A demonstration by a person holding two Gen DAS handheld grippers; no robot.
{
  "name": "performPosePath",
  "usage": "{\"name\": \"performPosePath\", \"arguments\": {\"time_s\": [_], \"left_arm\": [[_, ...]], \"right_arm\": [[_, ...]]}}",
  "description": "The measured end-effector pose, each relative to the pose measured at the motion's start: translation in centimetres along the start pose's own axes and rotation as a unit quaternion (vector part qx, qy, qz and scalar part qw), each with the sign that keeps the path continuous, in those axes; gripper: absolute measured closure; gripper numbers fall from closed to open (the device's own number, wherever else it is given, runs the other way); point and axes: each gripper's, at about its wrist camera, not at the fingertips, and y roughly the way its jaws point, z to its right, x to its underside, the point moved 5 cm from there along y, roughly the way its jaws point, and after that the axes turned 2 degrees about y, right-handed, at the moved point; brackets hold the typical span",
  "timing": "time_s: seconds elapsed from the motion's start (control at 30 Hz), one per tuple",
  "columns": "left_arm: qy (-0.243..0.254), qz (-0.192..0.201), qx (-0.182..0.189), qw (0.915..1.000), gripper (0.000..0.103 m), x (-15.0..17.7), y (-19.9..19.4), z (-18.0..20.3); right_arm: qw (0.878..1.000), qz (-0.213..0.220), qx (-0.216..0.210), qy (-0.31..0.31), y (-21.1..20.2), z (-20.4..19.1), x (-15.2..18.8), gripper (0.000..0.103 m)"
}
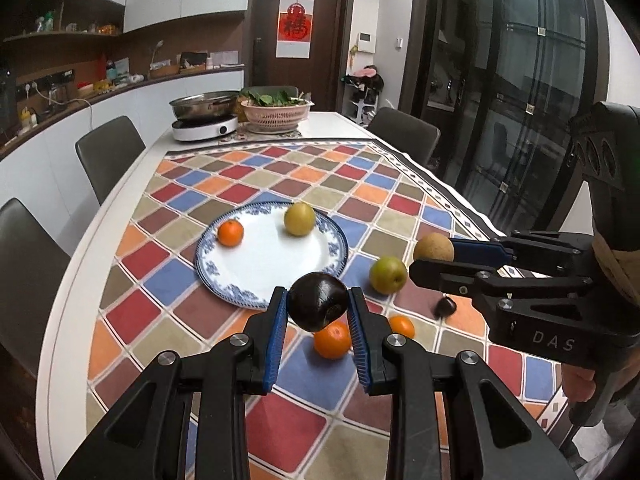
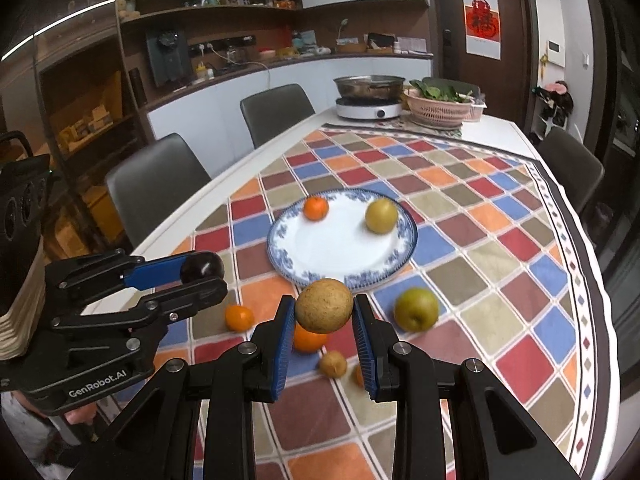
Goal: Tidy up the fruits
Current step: 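Carry the plum and kiwi with both tools over the plate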
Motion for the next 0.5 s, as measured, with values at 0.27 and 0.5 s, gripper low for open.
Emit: {"name": "performPosePath", "arguments": {"time_s": [0.27,0.5], "left_arm": [[0.007,0.012,-0.014,0.9998,0.073,-2.2,0.7,-1.8],[0.016,0.011,-0.019,0.9996,0.073,-3.6,2.3,-3.4]], "right_arm": [[1.000,0.005,-0.006,-0.011,1.6,-0.3,-2.6,0.073],[1.000,0.000,-0.005,-0.027,3.7,-0.5,-4.4,0.073]]}}
